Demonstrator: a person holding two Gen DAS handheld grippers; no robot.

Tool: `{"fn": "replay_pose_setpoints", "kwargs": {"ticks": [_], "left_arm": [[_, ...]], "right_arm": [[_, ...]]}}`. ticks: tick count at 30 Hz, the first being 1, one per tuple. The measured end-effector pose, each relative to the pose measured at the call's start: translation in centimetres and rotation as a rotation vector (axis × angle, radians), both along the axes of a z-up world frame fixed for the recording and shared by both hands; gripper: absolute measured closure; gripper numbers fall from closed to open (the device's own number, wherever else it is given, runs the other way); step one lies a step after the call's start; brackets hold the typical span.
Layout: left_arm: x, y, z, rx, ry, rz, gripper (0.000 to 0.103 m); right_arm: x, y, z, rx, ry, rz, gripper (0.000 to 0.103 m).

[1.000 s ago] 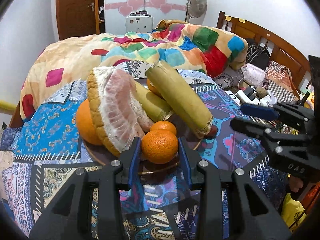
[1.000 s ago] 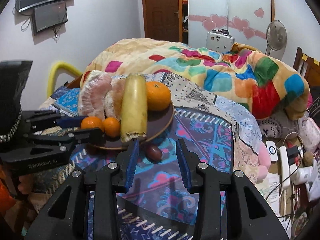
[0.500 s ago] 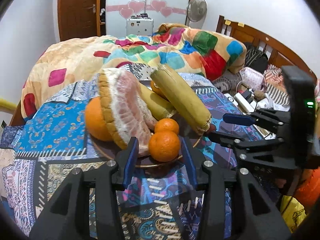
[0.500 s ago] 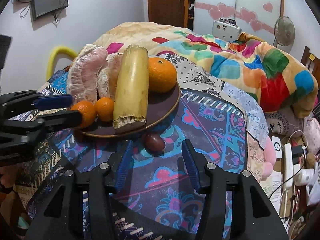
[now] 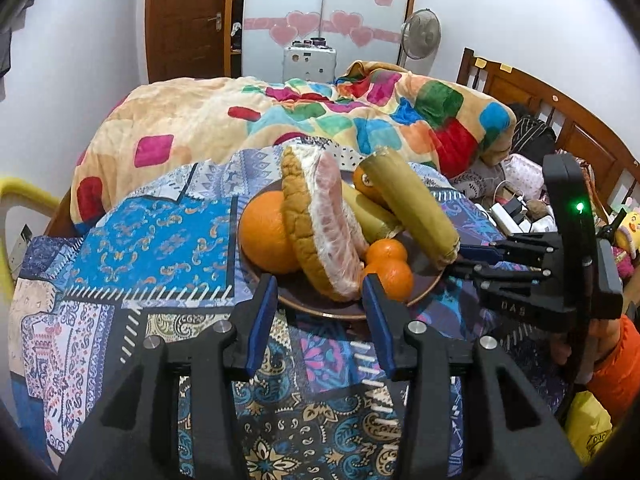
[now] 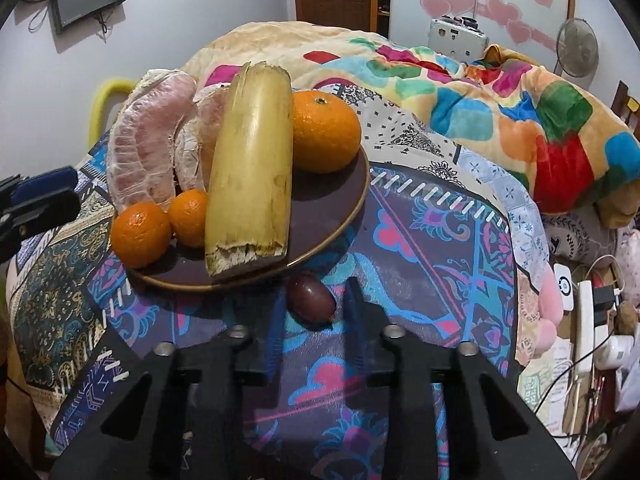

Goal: Organize fruits
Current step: 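Move the right tool to the dark brown plum and close on it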

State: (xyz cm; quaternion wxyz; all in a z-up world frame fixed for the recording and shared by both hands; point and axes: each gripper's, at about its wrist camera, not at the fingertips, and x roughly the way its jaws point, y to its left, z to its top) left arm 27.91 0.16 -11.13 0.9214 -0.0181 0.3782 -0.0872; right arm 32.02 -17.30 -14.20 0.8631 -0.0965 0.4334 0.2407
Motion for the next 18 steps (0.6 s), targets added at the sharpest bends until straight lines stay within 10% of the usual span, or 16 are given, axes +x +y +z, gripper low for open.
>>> {"fn": "replay_pose_setpoints", "kwargs": {"ticks": [18], "left_arm": [[-1.3, -1.8, -2.7, 0.012, 0.111, -0.045, 0.058]], "right_arm": [[-5.1, -1.4, 3.9, 0.056, -0.118, 0.024, 0.083]]}}
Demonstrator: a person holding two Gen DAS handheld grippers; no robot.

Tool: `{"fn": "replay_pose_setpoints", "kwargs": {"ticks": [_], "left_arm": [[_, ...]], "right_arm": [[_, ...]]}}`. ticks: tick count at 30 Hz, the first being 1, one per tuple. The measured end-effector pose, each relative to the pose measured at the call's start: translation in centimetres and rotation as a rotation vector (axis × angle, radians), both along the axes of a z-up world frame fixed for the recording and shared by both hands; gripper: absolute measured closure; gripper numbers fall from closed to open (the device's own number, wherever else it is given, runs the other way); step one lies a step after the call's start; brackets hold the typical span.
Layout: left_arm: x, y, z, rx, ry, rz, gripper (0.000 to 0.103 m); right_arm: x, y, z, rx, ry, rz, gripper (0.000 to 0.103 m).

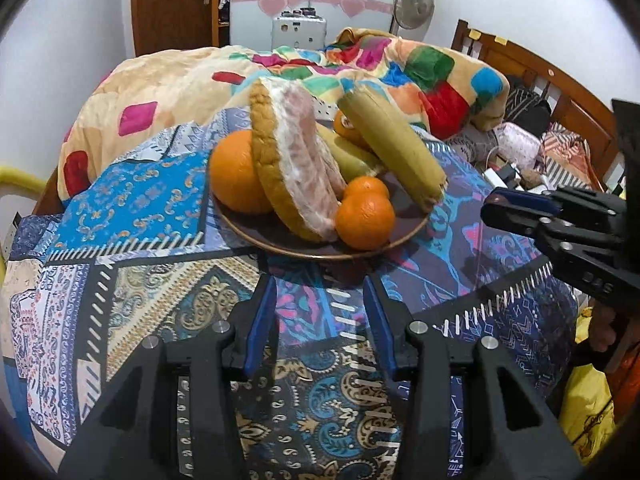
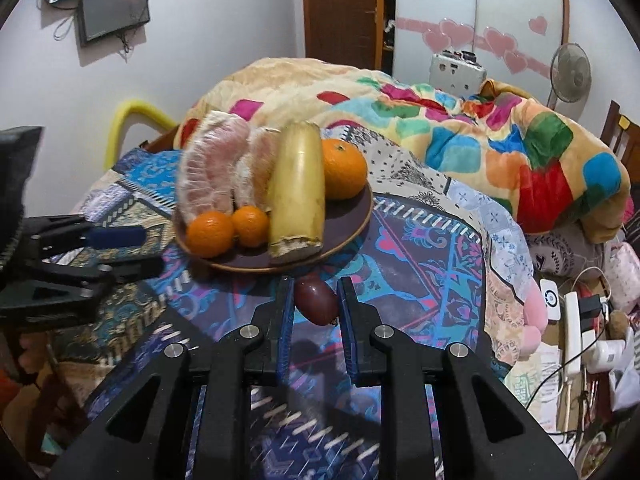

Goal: Organize fruits
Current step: 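Move the right tool to the dark brown plum and close on it, then carry the plum onto the plate with the right tool and release it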

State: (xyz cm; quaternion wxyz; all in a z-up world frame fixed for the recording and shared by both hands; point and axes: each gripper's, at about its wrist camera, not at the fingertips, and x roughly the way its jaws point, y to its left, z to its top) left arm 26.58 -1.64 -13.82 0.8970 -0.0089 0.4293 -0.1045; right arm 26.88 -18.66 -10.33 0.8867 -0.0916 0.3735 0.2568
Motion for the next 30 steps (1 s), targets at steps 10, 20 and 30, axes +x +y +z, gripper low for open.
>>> {"fn": "replay_pose_setpoints", "kwargs": {"ticks": [10, 20, 30], "left_arm": [[1.4, -1.9, -1.4, -0.009, 0.063, -0.033, 0.058], [2.6, -2.6, -1.7, 0.002, 0.077, -0.028, 0.08], [1.2, -0.9, -1.2, -0.037, 0.063, -0.031, 0.085]], "right_arm": [[-0.4, -0.3, -0.8, 0.01, -0.003, 0.018, 0.083], [0.1, -0.7, -1.7, 0.029, 0.025, 0.007, 0.083], [-0.1, -0.3, -0.8, 0.051, 0.01, 0.011, 0.083]]}}
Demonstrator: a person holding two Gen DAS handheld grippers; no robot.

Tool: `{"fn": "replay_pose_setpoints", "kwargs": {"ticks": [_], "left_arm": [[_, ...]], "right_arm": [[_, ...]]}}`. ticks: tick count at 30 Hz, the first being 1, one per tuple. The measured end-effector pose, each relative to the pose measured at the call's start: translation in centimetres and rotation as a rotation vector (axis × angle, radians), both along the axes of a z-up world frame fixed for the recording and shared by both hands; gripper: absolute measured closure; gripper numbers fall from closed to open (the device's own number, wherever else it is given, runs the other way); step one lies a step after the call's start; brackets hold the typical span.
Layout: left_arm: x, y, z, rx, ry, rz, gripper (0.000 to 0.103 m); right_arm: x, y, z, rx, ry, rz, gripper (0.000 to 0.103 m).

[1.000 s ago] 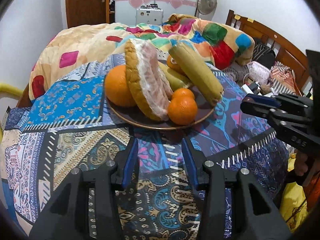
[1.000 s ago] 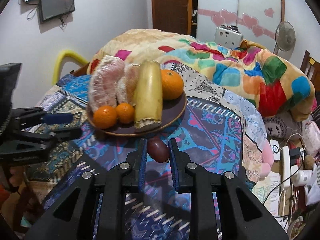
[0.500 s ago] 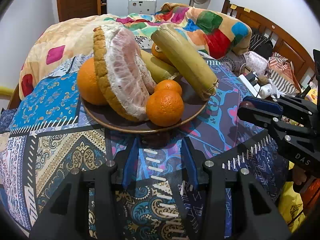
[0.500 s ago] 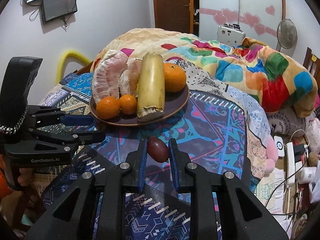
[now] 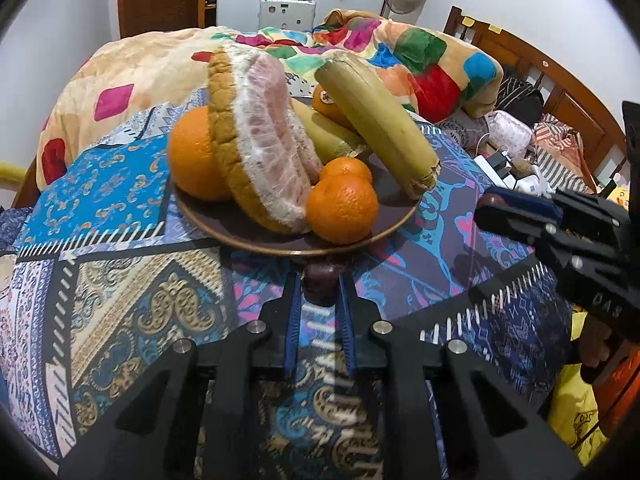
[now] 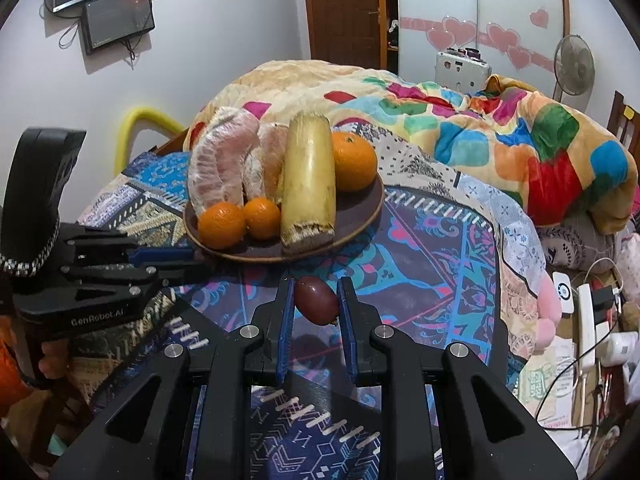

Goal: Organize fruits

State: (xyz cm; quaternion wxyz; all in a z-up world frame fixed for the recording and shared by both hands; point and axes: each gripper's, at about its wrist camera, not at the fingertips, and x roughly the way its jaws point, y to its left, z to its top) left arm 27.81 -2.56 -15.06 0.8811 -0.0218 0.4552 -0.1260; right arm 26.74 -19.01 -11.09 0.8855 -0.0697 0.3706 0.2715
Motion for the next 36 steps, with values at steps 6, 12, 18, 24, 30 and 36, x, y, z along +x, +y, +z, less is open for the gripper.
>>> {"fn": "replay_pose_setpoints", "kwargs": {"ticks": [6, 12, 18, 24, 30, 36], "left_arm": [[-1.1, 2.1, 1.1, -0.003, -0.022, 0.031, 0.085], [-0.5, 4.2, 2.8, 0.009, -0.072, 0.068, 0.085], [1.7, 5.0, 2.6, 0.009, -0.069, 0.072, 0.085], [3.3, 5.0, 1.6, 0.014, -0.057, 0.068, 0.085], [3.7, 5.5, 1.1, -0.013, -0.051, 0.06, 0.073], [3.2, 5.7, 1.3, -0.024, -0.065, 0.054, 0.072]], "right_arm": [[0.1, 0.9, 1.0, 0.012, -0.023, 0.011, 0.083], [0.8, 2.2, 1.9, 0.03, -0.046, 0.023, 0.083], [2.1, 4.2, 2.3, 0.034, -0.064, 0.038, 0.083], [4.0, 6.1, 1.9, 0.017, -0.049, 0.046, 0.083], [4.6, 6.8, 1.6, 0.003, -0.052, 0.045, 0.082], [4.7, 7.6, 0.8, 0.004, -0.018, 0.066, 0.071]]}}
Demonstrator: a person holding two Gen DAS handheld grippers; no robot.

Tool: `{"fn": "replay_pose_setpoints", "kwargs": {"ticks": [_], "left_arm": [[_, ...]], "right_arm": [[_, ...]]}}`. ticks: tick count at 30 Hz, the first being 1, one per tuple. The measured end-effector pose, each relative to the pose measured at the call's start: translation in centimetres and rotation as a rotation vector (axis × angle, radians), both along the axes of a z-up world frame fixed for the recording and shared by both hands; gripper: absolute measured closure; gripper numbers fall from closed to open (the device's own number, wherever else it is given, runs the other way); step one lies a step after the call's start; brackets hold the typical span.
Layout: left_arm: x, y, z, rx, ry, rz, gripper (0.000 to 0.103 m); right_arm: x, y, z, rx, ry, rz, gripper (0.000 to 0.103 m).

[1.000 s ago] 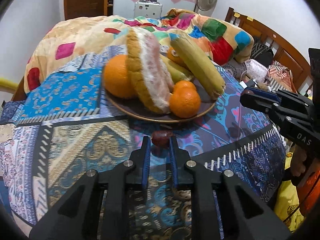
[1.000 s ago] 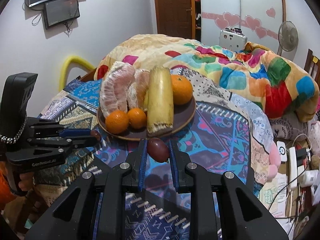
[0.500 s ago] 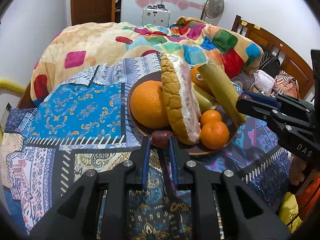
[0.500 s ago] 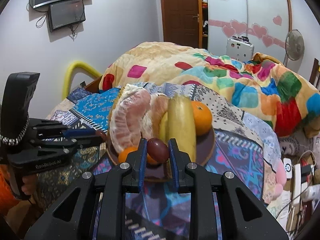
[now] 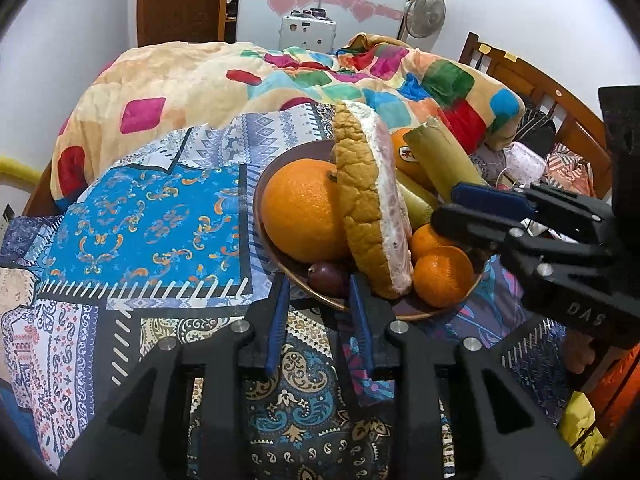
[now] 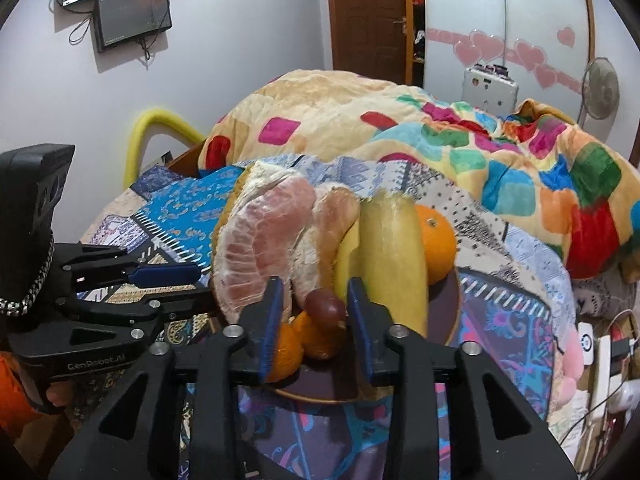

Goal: Organize fruits

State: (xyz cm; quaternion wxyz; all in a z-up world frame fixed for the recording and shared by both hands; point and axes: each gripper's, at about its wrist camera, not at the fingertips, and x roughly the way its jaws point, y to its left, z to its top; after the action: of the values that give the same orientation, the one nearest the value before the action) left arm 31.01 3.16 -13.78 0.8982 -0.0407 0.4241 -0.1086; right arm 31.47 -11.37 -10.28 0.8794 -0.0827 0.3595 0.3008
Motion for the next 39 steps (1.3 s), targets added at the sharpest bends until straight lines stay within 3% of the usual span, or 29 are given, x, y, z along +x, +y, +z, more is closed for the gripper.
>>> {"fn": "replay_pose_setpoints", "kwargs": {"ticks": [6, 11, 17, 21, 25, 29, 33, 37, 39], "left_arm": [[-1.7, -0.2, 1.7, 0.028, -0.054, 0.015, 0.072], [-4.8, -0.3, 5.5, 0.011, -0.132, 0.039, 0.072], [-11.2, -0.9, 12.1, -0.007, -0.315, 0.073, 0.072], [-16.4, -1.8, 16.3, -0.024, -0.445, 0.089, 0.071], [-21.8, -2.9, 19.2, -0.011, -0.571, 0.111, 0.052], [-26.3, -3.9, 20.5, 0.037, -0.671, 0.139, 0.041], [-28.9, -4.2, 20.8, 0.052, -0.709, 0.157, 0.034], [-30.5, -4.3, 20.5, 0.07, -0.73, 0.176, 0.016], [-31.2, -4.4, 20.3, 0.073, -0.738, 0.182, 0.014]], "right_arm": [[-0.9, -0.1, 1.1, -0.001, -0.027, -0.008, 0.071], [-2.9, -1.5, 4.0, 0.037, -0.084, -0.036, 0.071], [-8.2, -4.1, 9.1, 0.094, -0.216, -0.077, 0.071], [-13.2, -6.4, 12.9, 0.188, -0.314, -0.108, 0.071], [-17.4, -7.7, 15.3, 0.255, -0.394, -0.13, 0.069], [-21.5, -8.5, 16.6, 0.305, -0.47, -0.152, 0.054], [-24.2, -8.6, 16.8, 0.314, -0.541, -0.187, 0.037], [-25.5, -8.4, 16.6, 0.313, -0.581, -0.217, 0.017], [-26.5, -8.5, 16.4, 0.307, -0.612, -0.242, 0.011]]}}
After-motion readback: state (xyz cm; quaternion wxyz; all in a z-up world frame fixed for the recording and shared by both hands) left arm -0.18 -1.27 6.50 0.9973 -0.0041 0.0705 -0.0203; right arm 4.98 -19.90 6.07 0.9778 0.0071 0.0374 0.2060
